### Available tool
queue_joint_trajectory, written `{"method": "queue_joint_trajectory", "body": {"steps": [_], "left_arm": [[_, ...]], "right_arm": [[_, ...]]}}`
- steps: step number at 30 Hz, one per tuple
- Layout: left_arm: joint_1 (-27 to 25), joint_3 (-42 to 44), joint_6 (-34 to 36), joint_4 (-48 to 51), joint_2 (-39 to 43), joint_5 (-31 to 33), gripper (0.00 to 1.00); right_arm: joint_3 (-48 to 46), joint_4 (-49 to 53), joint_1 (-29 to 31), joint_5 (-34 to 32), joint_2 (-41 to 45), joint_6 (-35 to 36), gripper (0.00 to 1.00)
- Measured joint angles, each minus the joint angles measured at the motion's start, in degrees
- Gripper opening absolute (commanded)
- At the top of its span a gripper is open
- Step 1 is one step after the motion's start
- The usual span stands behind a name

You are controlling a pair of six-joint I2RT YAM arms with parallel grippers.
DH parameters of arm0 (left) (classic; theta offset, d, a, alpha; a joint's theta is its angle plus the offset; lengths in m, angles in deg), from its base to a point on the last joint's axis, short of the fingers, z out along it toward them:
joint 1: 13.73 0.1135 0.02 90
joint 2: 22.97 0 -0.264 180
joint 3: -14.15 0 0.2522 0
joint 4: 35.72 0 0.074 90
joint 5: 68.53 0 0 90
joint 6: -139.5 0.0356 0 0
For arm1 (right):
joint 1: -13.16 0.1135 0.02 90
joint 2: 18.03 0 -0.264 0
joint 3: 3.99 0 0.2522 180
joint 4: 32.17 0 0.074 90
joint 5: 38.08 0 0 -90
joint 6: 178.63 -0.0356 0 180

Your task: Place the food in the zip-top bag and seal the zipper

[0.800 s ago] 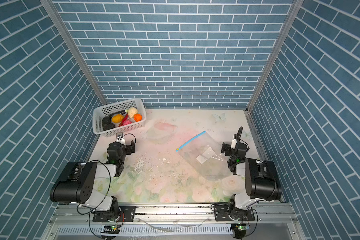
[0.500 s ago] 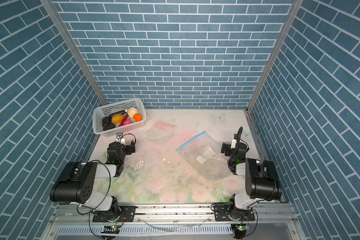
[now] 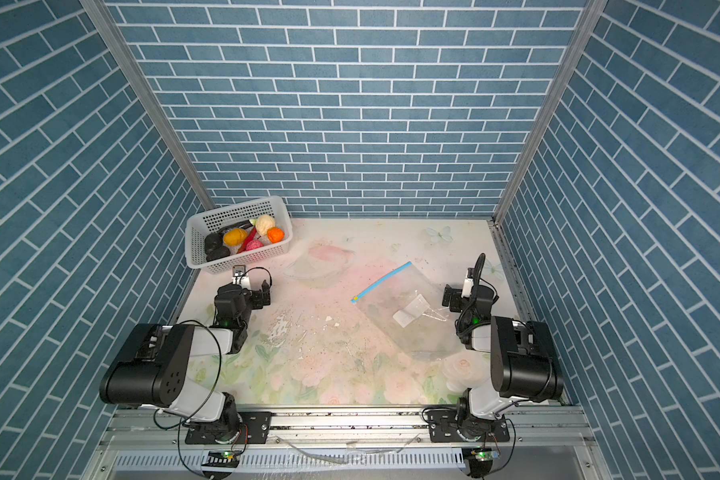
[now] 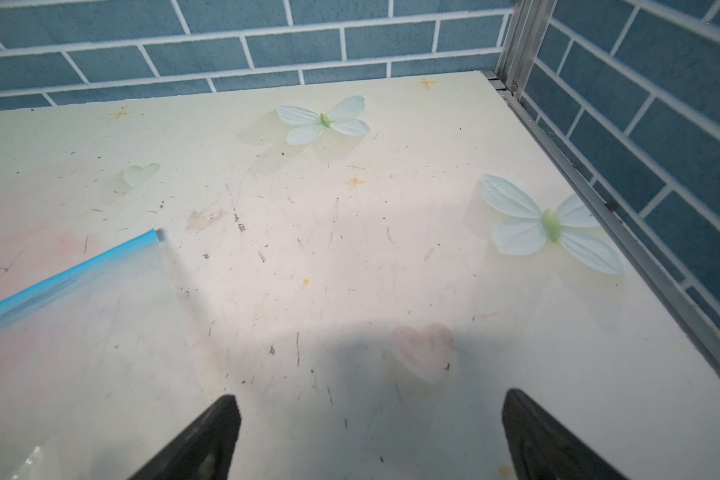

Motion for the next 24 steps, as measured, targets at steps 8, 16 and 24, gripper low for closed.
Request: {"method": "queue_joint_trajectory", "body": {"steps": [8, 16, 24], "left_arm": [[0.00, 0.00, 0.02, 0.02, 0.00, 0.00, 0.99], [-0.85, -1.60, 2.32, 5.01, 1.81, -3.56, 0.99], [-5.03, -11.85, 1.49, 23.65, 14.71, -2.51, 0.99]], "right_arm": [[0.00, 0.00, 0.00, -0.20, 0.00, 0.00, 0.99], [0.94, 3.96, 0.00, 0.57, 1.57, 0.04, 0.99], [9.27, 18.51, 3.19, -2.47, 10.88, -0.09, 0.99]]}}
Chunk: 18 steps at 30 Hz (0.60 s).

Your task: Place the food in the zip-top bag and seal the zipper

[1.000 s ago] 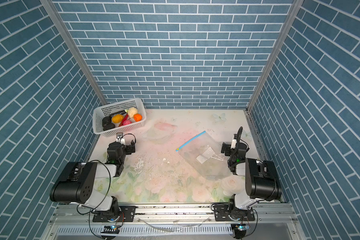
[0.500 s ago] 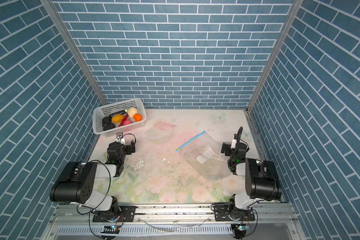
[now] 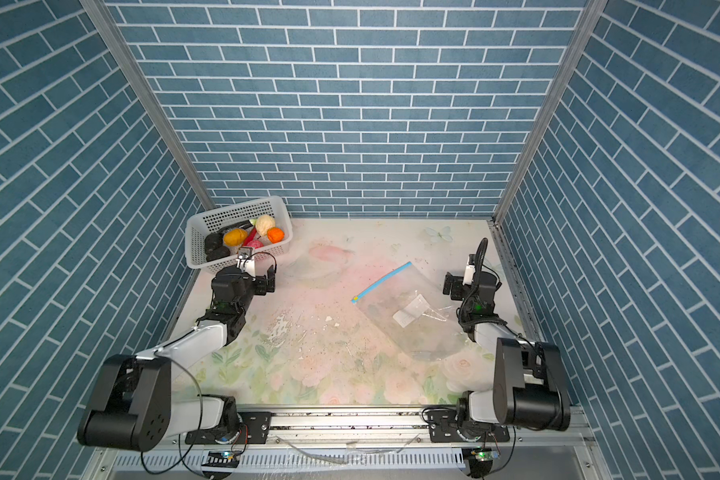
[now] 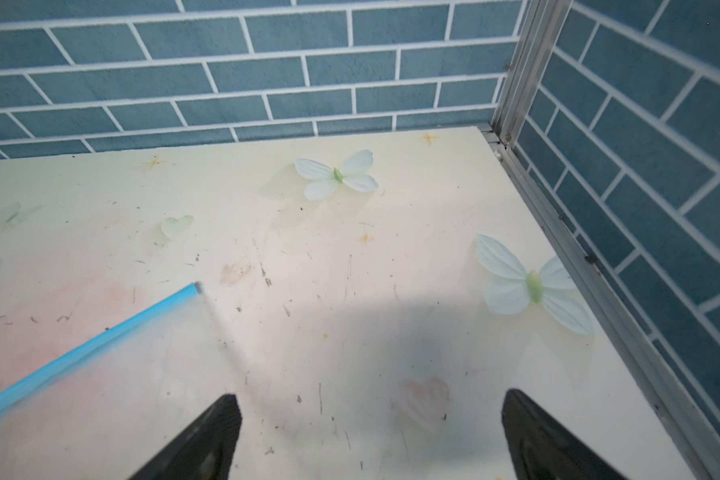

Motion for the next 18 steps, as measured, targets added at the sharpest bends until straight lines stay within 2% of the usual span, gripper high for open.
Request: {"method": "queue_joint_trajectory", "body": {"steps": [5, 11, 18], "left_arm": [[-0.70, -8.37, -6.99, 13.77, 1.62, -0.07, 0.99], [-0.74, -16.41, -15.56, 25.51, 1.11, -3.93, 0.99], [-0.74, -31.26, -22.86, 38.53, -8.31, -5.40, 0.99]], "right_arm": [[6.14, 8.57, 3.69, -1.92, 0.85, -2.91, 0.99], [12.11, 16.59, 11.80, -5.77, 0.20, -5.60, 0.99], [22.84, 24.63, 20.24, -6.29, -6.99, -11.23, 0.99]]}}
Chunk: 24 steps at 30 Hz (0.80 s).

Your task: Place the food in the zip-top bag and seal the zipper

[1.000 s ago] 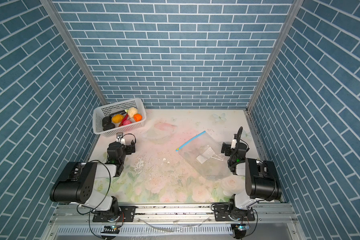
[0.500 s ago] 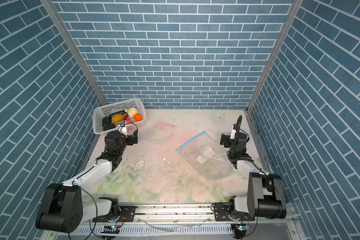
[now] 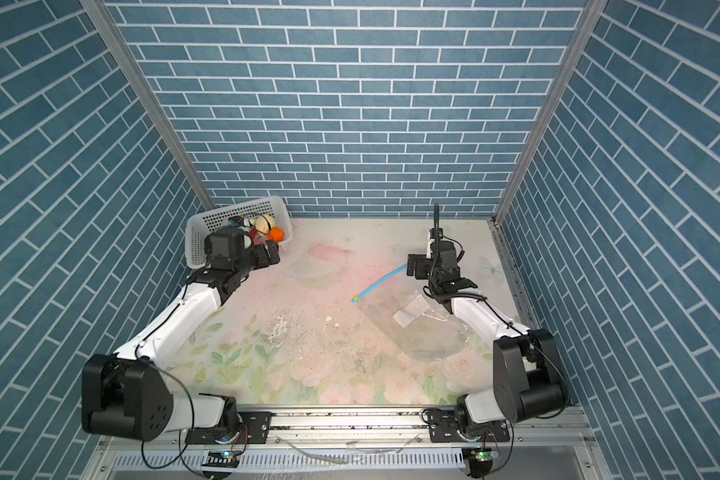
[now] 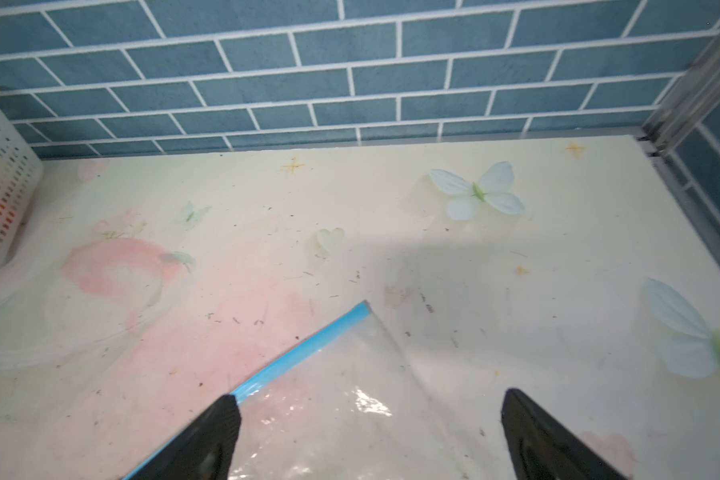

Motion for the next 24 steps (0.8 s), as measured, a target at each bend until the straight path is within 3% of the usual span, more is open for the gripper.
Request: {"method": "queue_joint_trajectory", "body": {"steps": [11, 24], "left_arm": [[0.00, -25.00, -1.57, 13.03, -22.08, -2.23, 0.97], [0.00, -55.91, -0.33, 24.06, -48.59, -2.05, 0.83]], "right_arm": [[14.08, 10.08, 4.15, 5.49, -13.77, -4.02, 0.99], [18.45, 14.36, 7.32, 8.09, -16.96, -6.38, 0.99]]}}
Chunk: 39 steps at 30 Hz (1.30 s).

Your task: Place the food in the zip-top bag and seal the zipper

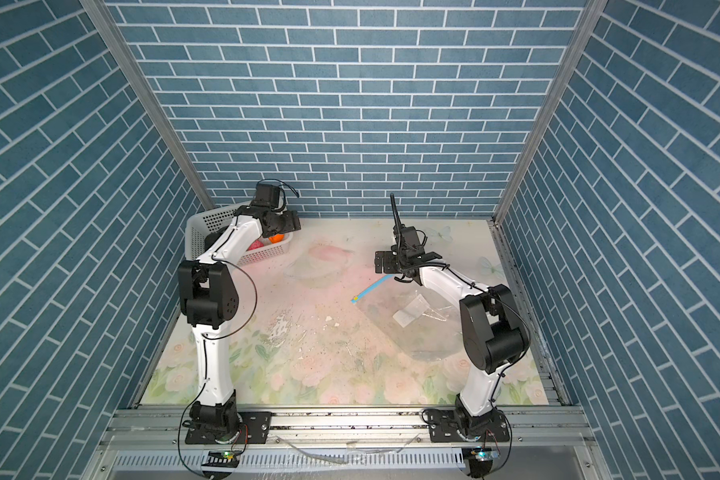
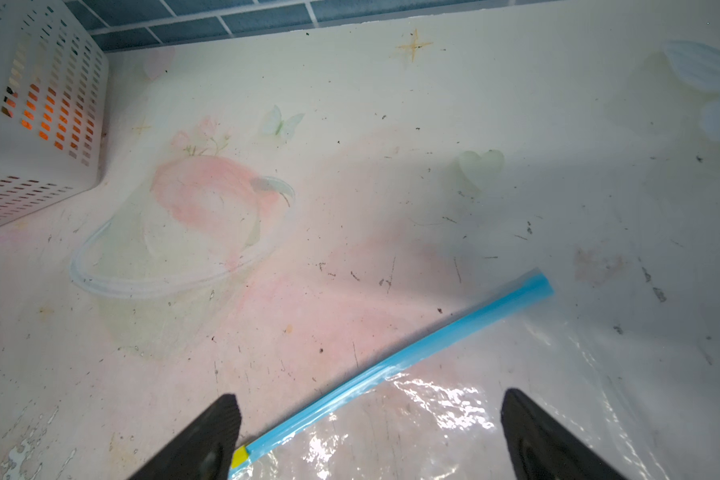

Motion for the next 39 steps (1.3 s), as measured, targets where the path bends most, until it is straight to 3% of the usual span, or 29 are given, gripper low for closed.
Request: {"method": "queue_joint_trajectory", "body": {"steps": [8, 13, 19, 27, 39], "left_arm": [[-0.13, -8.44, 0.59, 4.52, -7.13, -2.71, 0.64], [-1.01, -9.60, 1.77, 6.10, -7.48, -3.10, 0.55], [-2.47, -9.64, 2.78, 7.34, -7.48, -2.64, 0.37], [-5.16, -9.64, 3.52, 7.63, -7.48, -2.12, 0.32], [-13.51, -9.42, 5.20, 8.15, -7.02, -1.42, 0.28]], "right_arm": [[-0.02, 0.37, 0.31, -0.22, 0.00, -0.35, 0.99], [-0.02, 0.42, 0.35, -0.44, 0.00, -0.37, 0.97], [-0.02, 0.92, 0.37, -0.83, 0.11, -0.46, 0.97], [-0.02, 1.77, 0.46, -2.38, 1.22, -0.87, 0.97], [-0.11, 1.97, 0.46, -4.09, 2.25, -1.44, 0.98]]}}
